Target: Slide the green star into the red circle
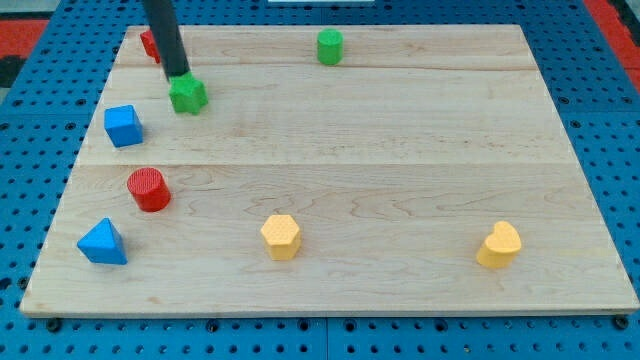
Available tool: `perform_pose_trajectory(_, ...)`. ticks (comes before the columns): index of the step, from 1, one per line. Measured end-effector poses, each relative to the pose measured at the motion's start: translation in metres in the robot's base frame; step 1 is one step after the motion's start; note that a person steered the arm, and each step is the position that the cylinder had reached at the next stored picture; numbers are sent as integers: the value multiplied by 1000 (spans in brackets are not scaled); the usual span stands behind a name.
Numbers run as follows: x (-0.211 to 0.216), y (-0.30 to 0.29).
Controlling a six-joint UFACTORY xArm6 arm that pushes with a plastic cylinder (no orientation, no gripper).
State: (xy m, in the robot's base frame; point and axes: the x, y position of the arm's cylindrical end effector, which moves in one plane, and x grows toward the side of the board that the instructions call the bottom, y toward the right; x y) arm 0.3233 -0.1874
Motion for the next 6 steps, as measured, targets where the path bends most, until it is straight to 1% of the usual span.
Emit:
perform_pose_trajectory(1, 47, 6)
perform_pose_trajectory(2, 6, 14)
perform_pose_trajectory(3, 41, 49)
perform_pose_trajectory(4, 110, 17)
perform_pose_trajectory(5, 165, 6)
perform_pose_trajectory(6, 156, 10)
